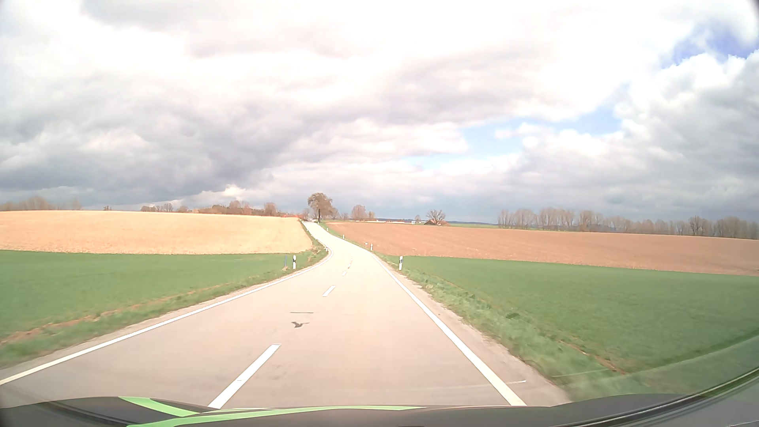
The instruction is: Follow the waypoints while adhering to traffic rules and regulations
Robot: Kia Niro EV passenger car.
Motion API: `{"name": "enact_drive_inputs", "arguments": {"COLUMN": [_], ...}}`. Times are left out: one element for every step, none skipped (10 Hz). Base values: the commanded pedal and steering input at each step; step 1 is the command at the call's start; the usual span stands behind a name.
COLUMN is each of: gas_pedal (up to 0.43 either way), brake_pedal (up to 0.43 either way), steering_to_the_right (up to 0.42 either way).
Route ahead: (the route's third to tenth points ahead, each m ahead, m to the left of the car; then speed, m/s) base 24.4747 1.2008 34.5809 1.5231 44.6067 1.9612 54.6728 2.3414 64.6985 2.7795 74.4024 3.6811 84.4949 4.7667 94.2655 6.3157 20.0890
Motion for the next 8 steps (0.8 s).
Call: {"name": "enact_drive_inputs", "arguments": {"gas_pedal": [0.11, 0.11, 0.11, 0.11, 0.11, 0.11, 0.11, 0.11], "brake_pedal": [0.0, 0.0, 0.0, 0.0, 0.0, 0.0, 0.0, 0.0], "steering_to_the_right": [-0.005, -0.005, -0.005, -0.005, -0.005, -0.005, -0.005, -0.005]}}
